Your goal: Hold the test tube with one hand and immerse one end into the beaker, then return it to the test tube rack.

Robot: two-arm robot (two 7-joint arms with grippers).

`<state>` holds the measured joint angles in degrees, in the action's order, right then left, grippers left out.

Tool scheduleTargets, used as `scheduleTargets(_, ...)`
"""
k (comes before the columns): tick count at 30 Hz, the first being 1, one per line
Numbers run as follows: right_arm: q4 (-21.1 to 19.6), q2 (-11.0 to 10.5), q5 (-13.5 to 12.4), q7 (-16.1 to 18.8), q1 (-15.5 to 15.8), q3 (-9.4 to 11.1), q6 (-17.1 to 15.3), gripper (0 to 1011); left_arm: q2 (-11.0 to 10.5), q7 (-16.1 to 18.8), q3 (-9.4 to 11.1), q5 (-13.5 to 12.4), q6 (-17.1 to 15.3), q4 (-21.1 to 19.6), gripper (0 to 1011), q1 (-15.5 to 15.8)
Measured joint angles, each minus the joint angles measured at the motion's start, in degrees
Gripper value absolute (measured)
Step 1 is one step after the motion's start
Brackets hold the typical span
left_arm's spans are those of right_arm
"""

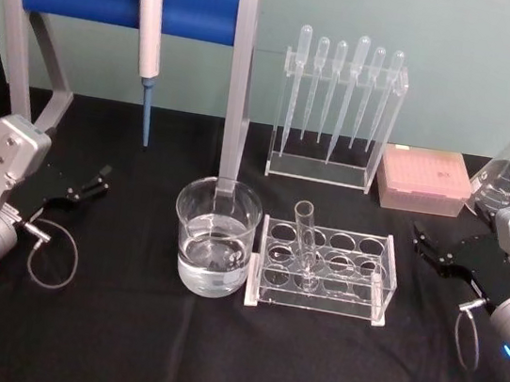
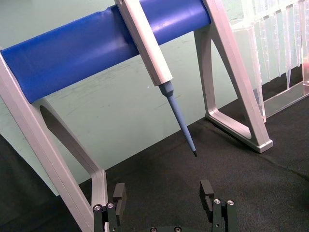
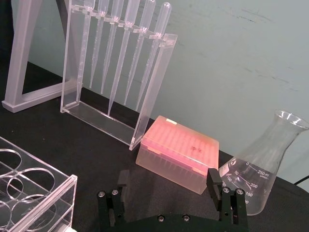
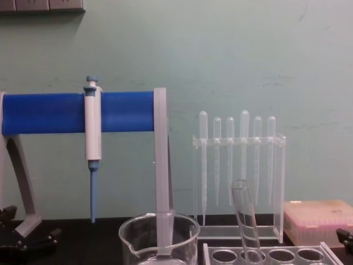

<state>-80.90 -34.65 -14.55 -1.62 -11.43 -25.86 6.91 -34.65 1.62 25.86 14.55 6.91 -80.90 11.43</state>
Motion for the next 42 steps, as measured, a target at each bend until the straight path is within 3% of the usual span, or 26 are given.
scheduleTargets(13,-0.07,0.05,-0.01,0.09,0.07,0.22,0.07,1004,0.0,0.0,0.0,0.0,0.0,0.0,1000,0.0)
scheduleTargets(19,-2.03,0.05,-1.28,1.39,0.8,2.06,0.29,1004,0.0,0.0,0.0,0.0,0.0,0.0,1000,0.0)
scheduleTargets(25,-6.23,-0.85,-4.63,3.9,2.22,5.04,-1.3,1004,0.0,0.0,0.0,0.0,0.0,0.0,1000,0.0)
scheduleTargets(31,-10.25,-3.67,-8.68,9.77,3.58,7.44,-3.66,1004,0.0,0.0,0.0,0.0,0.0,0.0,1000,0.0)
scheduleTargets(35,-12.46,-7.59,-12.1,17.73,4.86,8.55,-4.82,1004,0.0,0.0,0.0,0.0,0.0,0.0,1000,0.0)
scheduleTargets(42,-13.27,-12.36,-14.83,29.0,6.28,9.01,-3.83,1004,0.0,0.0,0.0,0.0,0.0,0.0,1000,0.0)
